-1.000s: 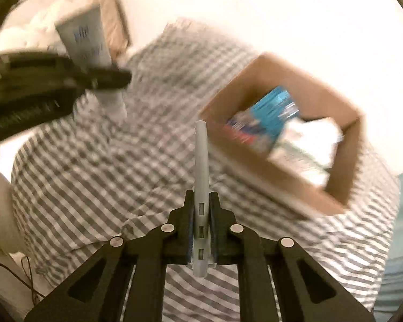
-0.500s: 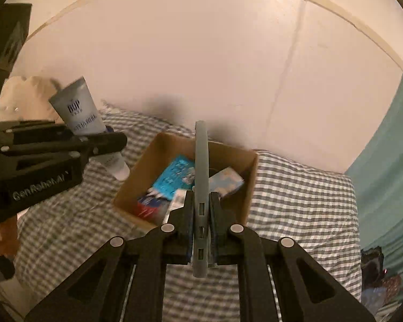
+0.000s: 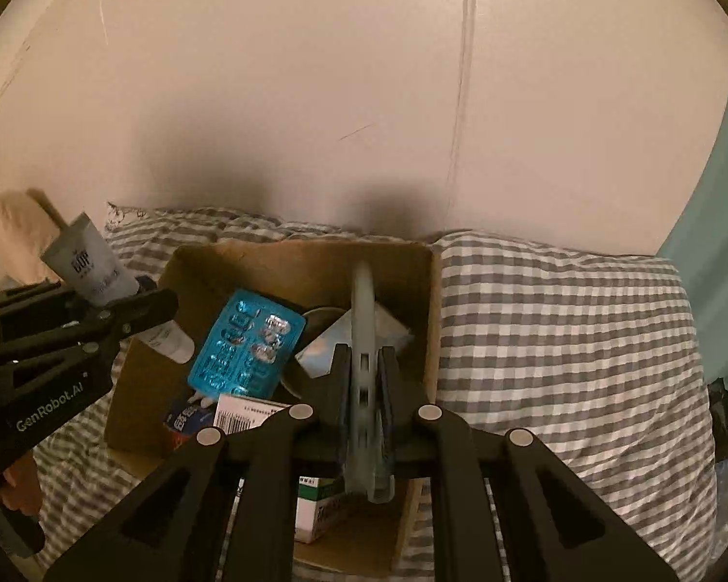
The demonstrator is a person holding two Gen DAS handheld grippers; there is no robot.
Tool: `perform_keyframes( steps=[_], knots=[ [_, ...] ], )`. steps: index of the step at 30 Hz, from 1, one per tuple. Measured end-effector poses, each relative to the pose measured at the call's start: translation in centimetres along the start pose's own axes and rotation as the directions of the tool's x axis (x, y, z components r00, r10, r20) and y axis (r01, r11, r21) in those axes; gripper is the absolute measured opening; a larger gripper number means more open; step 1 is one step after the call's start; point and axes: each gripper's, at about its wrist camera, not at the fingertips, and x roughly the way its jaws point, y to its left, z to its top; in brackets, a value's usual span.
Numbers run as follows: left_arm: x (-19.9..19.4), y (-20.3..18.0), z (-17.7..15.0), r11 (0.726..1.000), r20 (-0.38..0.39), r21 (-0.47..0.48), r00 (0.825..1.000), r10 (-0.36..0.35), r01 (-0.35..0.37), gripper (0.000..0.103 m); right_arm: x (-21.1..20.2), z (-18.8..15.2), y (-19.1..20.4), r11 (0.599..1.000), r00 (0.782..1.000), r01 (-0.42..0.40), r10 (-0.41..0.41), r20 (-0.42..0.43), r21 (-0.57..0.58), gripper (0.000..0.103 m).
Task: Organize objects
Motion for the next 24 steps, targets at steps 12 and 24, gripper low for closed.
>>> perform_keyframes(
  steps=[12, 24],
  knots=[
    [-11.3, -2.3, 0.7, 0.997, 0.198, -0.057, 0.978, 0.070, -0.060, 0.094, -13.3, -0.2, 1.6, 0.996, 0.981, 0.080, -0.074, 0.181, -0.027, 0.074],
    [-22.6, -1.5, -4.3, 0.963, 0.448, -0.180, 0.854, 0.263, -0.202, 0.103, -24.2, -7.7, 5.9, 0.985, 0.880, 0.168, -0.134, 0.456, -0.033, 0.103]
  ],
)
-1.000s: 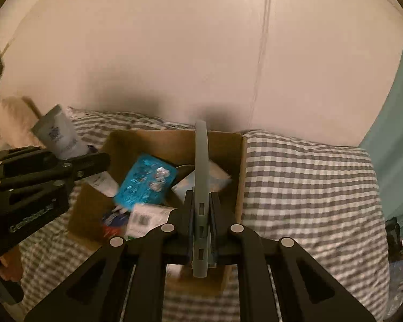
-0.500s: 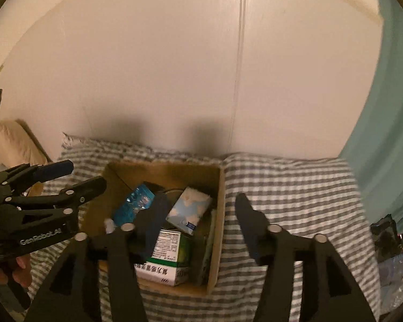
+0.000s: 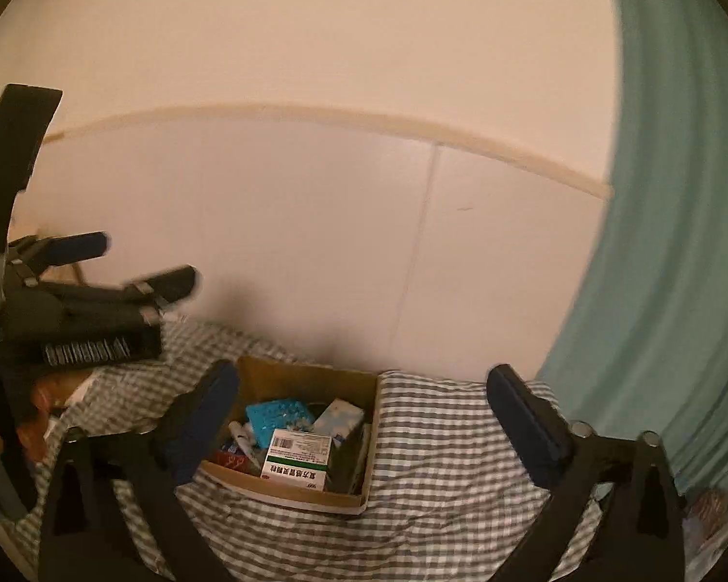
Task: Organize objects
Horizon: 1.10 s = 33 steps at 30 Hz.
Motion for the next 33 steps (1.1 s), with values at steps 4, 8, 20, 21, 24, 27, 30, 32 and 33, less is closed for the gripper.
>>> perform_keyframes(
  steps=[4, 8, 20, 21, 24, 27, 30, 32, 33],
  knots=[
    [-2.1, 1.4, -2.6, 0.996, 0.018, -0.063, 0.998, 0.060, -0.059, 0.103, -1.1, -2.7, -1.4, 0.997, 0.999, 0.031, -0.030, -0.023, 0.075, 0.103],
    [-3.1, 1.2, -6.0, 0.991, -0.002, -0.064, 0.993, 0.120, -0.120, 0.103, -1.2, -5.0, -1.8, 0.995, 0.999, 0.012, -0.008, -0.042, 0.102, 0.103],
    [-2.8, -1.1, -10.0, 0.989, -0.035, -0.004, 0.988, 0.148, -0.148, 0.103, 0.1, -5.3, -0.9, 0.997, 0.997, 0.058, -0.055, -0.049, 0.052, 0.103],
    [-2.6, -1.1, -10.0, 0.989, -0.037, -0.007, 0.989, 0.146, -0.146, 0.103, 0.2, -5.3, -0.9, 0.997, 0.997, 0.062, -0.060, -0.052, 0.043, 0.103],
    [-2.3, -0.7, -10.1, 0.987, -0.049, -0.041, 0.987, 0.155, -0.157, 0.103, 0.9, -5.5, -0.7, 0.997, 0.996, 0.065, -0.063, -0.070, 0.031, 0.103],
    [-2.1, -0.2, -10.1, 0.983, -0.059, -0.068, 0.984, 0.167, -0.170, 0.103, 1.4, -5.8, -0.7, 0.998, 0.995, 0.061, -0.058, -0.083, 0.033, 0.103],
    [-2.1, 0.0, -10.1, 0.979, -0.059, -0.078, 0.981, 0.183, -0.187, 0.103, 1.5, -5.9, -0.4, 0.998, 0.994, 0.067, -0.065, -0.086, 0.018, 0.103],
    [-2.2, 0.1, -10.1, 0.978, -0.060, -0.086, 0.981, 0.185, -0.190, 0.103, 1.4, -6.0, -0.3, 0.998, 0.994, 0.064, -0.062, -0.087, 0.014, 0.103],
    [-2.2, 0.1, -10.1, 0.978, -0.059, -0.088, 0.981, 0.187, -0.191, 0.103, 1.4, -6.0, -0.3, 0.998, 0.994, 0.065, -0.063, -0.086, 0.013, 0.103]
  ],
)
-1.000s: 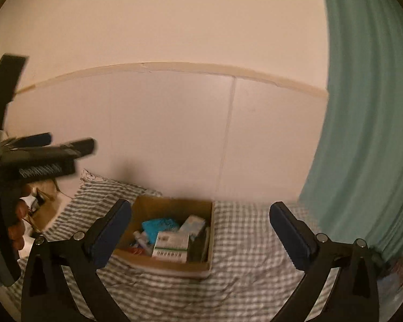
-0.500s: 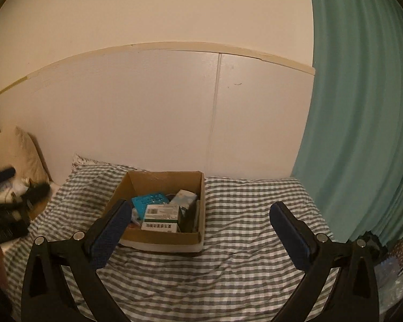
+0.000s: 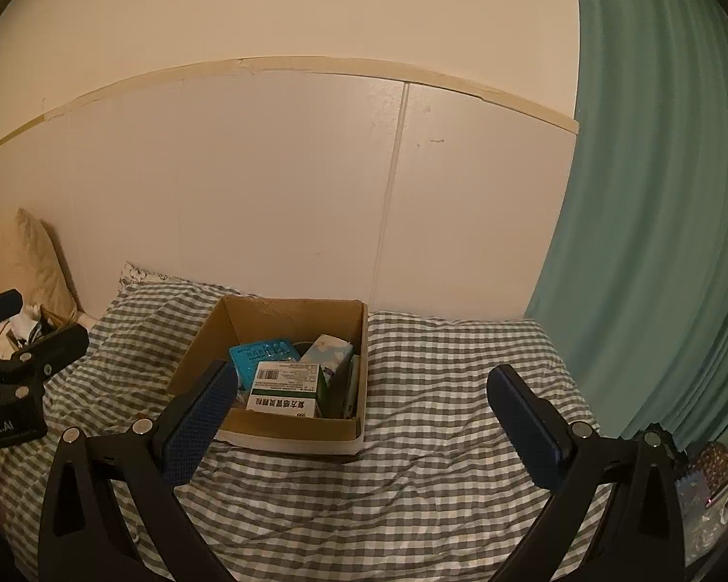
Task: Organize objects
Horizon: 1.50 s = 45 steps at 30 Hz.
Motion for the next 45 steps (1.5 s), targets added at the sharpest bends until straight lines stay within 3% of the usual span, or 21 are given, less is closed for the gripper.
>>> perform_keyframes(
  steps=[16, 26, 45],
  knots=[
    [0.26, -0.10, -0.07, 0.999, 0.002, -0.021, 0.999, 0.049, -0.049, 0.103, -0.61, 0.37, 0.21, 1.000, 1.000, 0.012, -0.012, 0.009, 0.001, 0.103],
    [0.41, -0.26, 0.01, 0.998, -0.006, -0.031, 0.999, 0.049, -0.049, 0.103, -0.82, 0.52, -0.39, 0.999, 1.000, 0.010, -0.011, 0.021, 0.052, 0.103],
    [0.27, -0.30, 0.08, 0.998, -0.010, -0.039, 0.999, 0.046, -0.047, 0.103, -0.84, 0.57, 0.04, 1.000, 1.000, 0.016, -0.016, 0.012, 0.025, 0.103]
  ],
)
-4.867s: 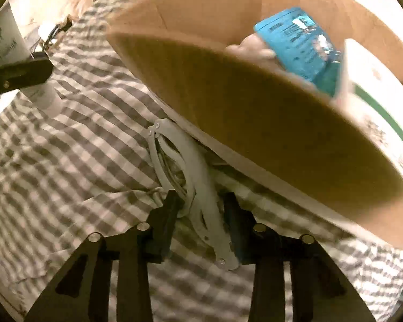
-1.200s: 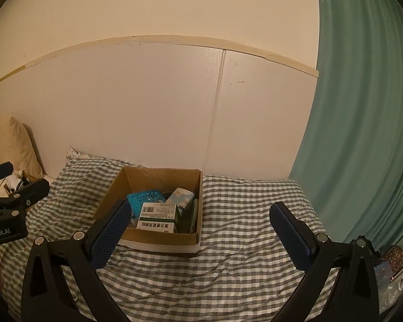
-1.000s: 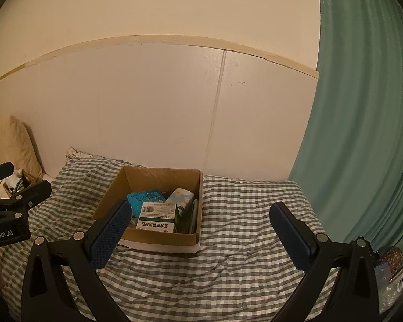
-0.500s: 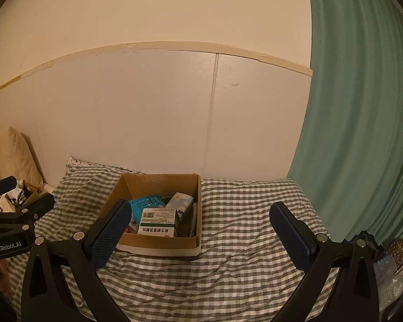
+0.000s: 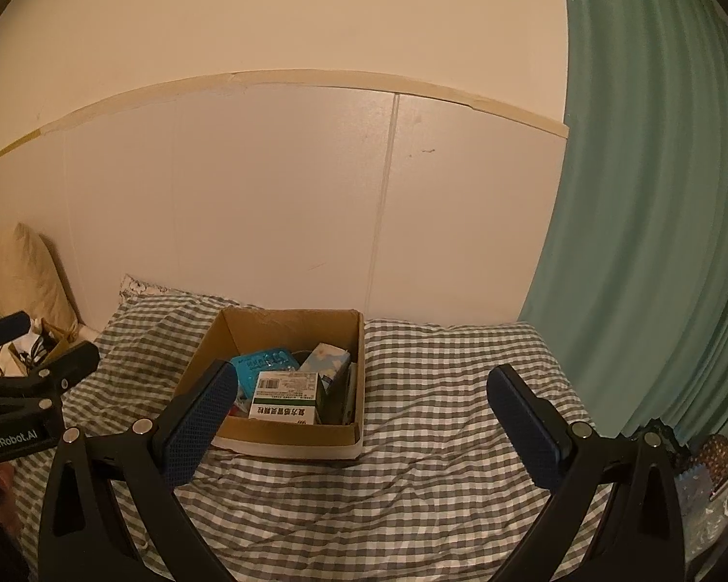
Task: Organize objects
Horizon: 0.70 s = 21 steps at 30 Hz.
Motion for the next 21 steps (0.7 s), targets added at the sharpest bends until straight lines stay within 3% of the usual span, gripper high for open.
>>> perform_keyframes(
  steps=[21],
  knots=[
    [0.10, 0.07, 0.00, 1.000, 0.008, -0.019, 1.000, -0.007, 0.007, 0.103, 0.32, -0.16, -0.20, 1.000, 1.000, 0.003, -0.003, -0.007, -0.002, 0.103]
  ],
)
